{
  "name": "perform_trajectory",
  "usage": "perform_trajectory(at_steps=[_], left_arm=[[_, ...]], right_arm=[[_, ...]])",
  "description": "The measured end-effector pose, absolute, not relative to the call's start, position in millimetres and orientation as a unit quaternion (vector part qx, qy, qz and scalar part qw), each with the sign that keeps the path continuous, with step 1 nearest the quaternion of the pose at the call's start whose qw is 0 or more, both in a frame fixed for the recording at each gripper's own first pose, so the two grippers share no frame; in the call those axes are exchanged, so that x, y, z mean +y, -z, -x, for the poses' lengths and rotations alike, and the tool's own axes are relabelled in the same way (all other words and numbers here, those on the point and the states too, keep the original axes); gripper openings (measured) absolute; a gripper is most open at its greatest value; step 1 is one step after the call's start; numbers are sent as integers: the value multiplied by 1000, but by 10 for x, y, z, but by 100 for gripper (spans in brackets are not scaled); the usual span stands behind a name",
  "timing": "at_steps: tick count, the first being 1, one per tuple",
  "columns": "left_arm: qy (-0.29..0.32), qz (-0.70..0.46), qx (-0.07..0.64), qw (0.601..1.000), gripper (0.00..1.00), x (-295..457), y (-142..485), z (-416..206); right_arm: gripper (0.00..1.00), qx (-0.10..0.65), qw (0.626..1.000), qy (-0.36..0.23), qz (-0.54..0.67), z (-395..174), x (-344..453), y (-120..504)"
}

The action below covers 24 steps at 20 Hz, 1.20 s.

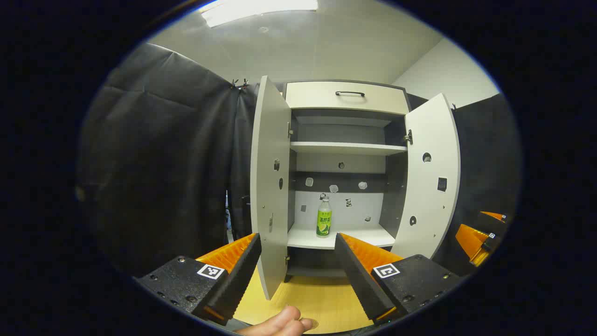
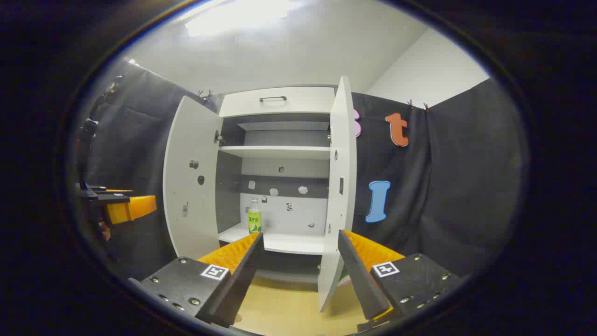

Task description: Grasp the bottle in the cabinet with the left hand and place it on the coaster, then close the right door with the right hand and the left door with the left hand.

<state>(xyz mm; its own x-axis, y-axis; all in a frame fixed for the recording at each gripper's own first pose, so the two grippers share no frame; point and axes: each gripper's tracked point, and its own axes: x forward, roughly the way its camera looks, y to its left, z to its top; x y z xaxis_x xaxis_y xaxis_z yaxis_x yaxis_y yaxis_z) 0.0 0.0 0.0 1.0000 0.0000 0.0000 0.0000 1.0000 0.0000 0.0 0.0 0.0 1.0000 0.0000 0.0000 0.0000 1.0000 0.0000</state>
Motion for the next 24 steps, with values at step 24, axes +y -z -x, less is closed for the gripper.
perform_trajectory(at_steps=[24], left_arm=[[96,-25,6,995,100,-395,320,-1733]], right_arm=[[96,-2,999,40,10,-1246,87,222]])
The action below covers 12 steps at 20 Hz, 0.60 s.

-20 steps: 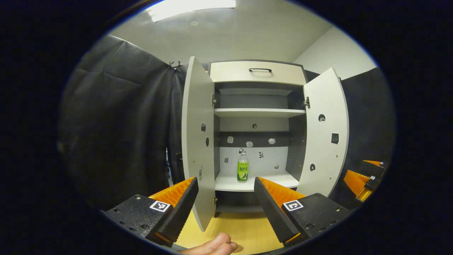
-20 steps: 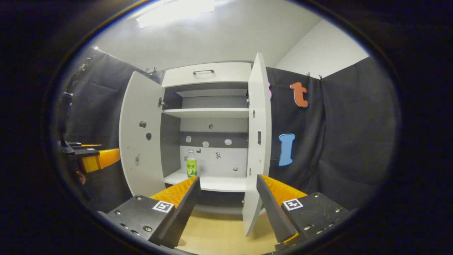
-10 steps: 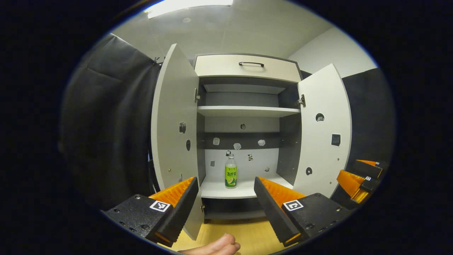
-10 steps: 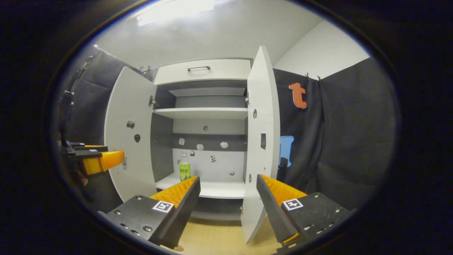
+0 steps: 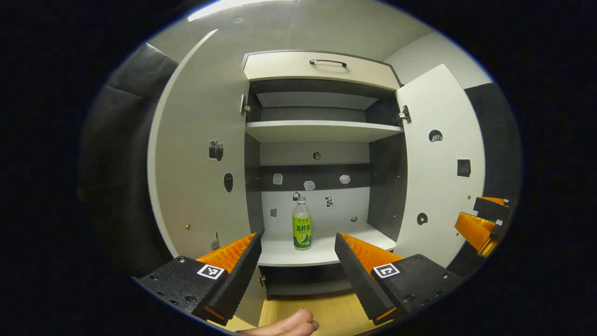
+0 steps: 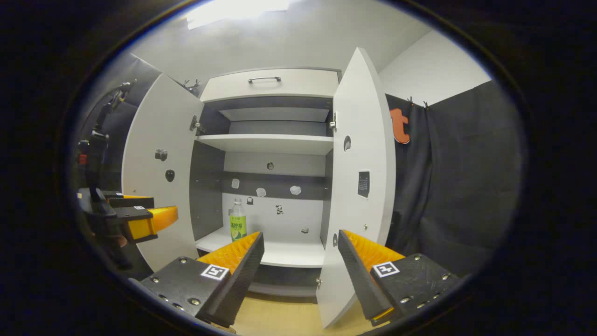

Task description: Grasp the bottle in the cabinet with the left hand and place it on the coaster, then close the right door with the right hand and the left door with the left hand.

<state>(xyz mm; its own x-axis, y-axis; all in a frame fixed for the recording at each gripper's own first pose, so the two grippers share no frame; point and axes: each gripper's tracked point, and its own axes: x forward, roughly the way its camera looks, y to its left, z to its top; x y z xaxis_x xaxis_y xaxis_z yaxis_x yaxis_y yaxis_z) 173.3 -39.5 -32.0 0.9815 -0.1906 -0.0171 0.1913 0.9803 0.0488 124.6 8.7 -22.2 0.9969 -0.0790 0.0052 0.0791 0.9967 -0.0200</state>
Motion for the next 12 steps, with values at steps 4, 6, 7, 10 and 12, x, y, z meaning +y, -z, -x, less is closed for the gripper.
perform_trajectory(at_steps=[4,6,7,10,12], left_arm=[[100,-21,5,995,100,-505,447,-2201],[102,-21,4,995,100,-580,522,-2475],[102,-20,5,995,100,-615,574,-2620],[107,-16,7,994,100,-715,740,-3054],[109,-15,8,994,100,-757,861,-3351]], right_arm=[[96,3,999,44,9,-1440,34,277],[96,5,999,47,3,-1515,6,295],[96,5,999,48,1,-1554,-10,297],[96,4,998,57,1,-1641,-87,318],[96,3,998,60,-2,-1667,-100,331]])
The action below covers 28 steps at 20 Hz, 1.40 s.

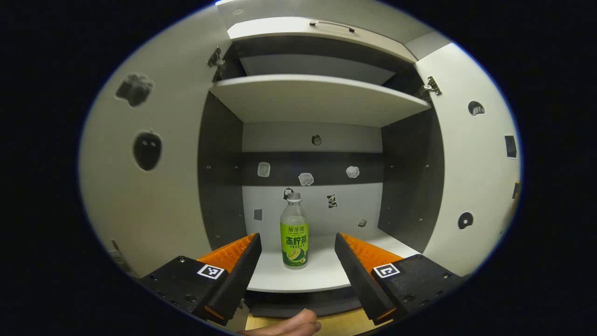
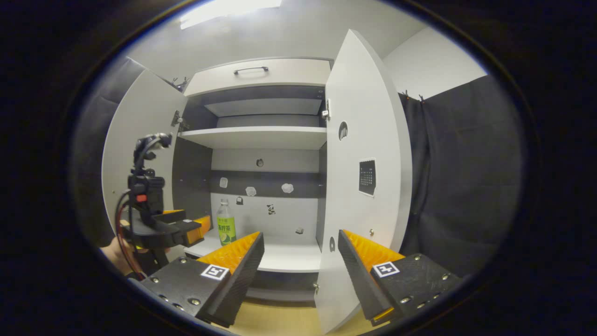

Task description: Grasp the bottle in the cabinet with the left hand and place it on the coaster, then close the right door with the right hand and the left door with the left hand.

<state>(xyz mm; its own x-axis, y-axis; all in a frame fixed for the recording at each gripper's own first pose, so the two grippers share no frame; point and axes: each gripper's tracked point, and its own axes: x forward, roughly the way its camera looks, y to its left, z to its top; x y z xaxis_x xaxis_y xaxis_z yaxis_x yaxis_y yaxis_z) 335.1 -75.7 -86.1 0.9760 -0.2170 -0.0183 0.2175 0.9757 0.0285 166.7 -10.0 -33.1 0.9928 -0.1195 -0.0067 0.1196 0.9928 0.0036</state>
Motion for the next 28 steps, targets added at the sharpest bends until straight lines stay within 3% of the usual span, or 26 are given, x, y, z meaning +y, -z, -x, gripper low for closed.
perform_trajectory(at_steps=[7,14,15,17,28], left_arm=[[120,-4,38,992,100,-916,1385,-4185],[120,-29,11,992,99,-1004,1430,-4717],[114,-35,28,992,98,-986,1533,-4770],[112,-38,29,993,82,-981,1491,-4788],[139,3,-14,990,79,-951,798,-3373]], right_arm=[[96,-22,998,56,-10,-1527,-80,283],[96,2,997,81,10,-1232,-198,499],[96,6,997,82,13,-1179,-195,505],[96,4,997,80,15,-1057,-187,485],[96,3,996,82,-16,-321,-435,389]])
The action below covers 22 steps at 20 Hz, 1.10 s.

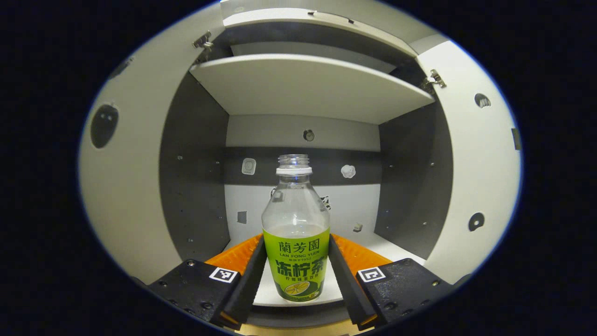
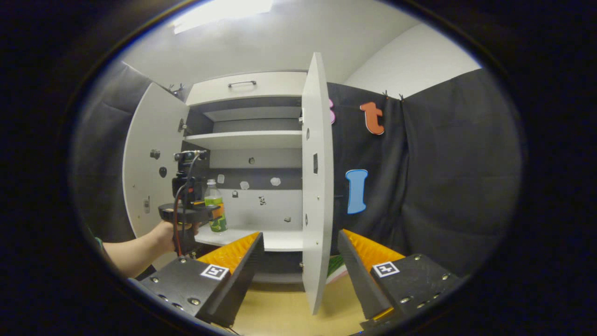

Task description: Grasp the bottle in the cabinet with the left hand and place it on the coaster, then close the right door with the right hand and the left door with the left hand.

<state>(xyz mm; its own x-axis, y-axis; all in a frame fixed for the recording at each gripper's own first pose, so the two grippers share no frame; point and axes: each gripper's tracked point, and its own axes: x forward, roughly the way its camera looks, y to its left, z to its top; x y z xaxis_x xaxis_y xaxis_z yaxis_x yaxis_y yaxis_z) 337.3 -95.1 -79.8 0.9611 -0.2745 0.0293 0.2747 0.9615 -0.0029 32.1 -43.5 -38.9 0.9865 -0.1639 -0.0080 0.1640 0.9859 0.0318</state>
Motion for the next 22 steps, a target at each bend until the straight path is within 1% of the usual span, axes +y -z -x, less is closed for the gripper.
perform_trajectory(at_steps=[1,3,4,6,7,9,10,11,12,13,15,16,17,20,21,22], left_arm=[[139,6,-23,990,78,-919,705,-3203],[130,3,-41,991,78,-825,527,-2894],[122,0,-44,992,78,-770,465,-2754],[107,6,-45,993,78,-659,353,-2467],[101,15,-48,994,80,-609,289,-2328],[91,35,-45,994,78,-502,222,-2084],[91,45,-42,994,78,-468,202,-1961],[89,52,-41,994,78,-436,187,-1841],[87,56,-40,994,79,-379,175,-1724],[88,57,-40,994,79,-352,187,-1604],[84,54,-35,994,79,-296,272,-1409],[84,51,-31,995,79,-289,329,-1325],[83,50,-28,995,79,-285,403,-1243],[93,55,-16,994,78,-341,693,-1053],[93,56,-18,994,77,-334,787,-1007],[93,52,-24,994,79,-338,877,-978]], right_arm=[[94,1,997,76,-18,-220,-431,379],[94,-1,997,70,-23,-27,-461,358],[96,-3,997,66,-28,77,-460,343],[96,-9,998,56,-35,259,-448,324],[96,-10,998,51,-37,341,-442,328],[96,-10,998,44,-42,486,-450,328],[94,-11,998,39,-45,552,-440,330],[96,-12,998,34,-48,608,-431,315],[94,-13,998,31,-49,657,-424,303],[96,-14,998,27,-49,695,-408,302],[96,-16,998,20,-51,750,-348,287],[94,-18,998,15,-52,775,-302,283],[96,-19,998,12,-53,789,-258,287],[96,-15,998,1,-54,789,-125,340],[96,-16,998,-3,-55,777,-85,343],[96,-15,998,-7,-54,752,-46,361]])
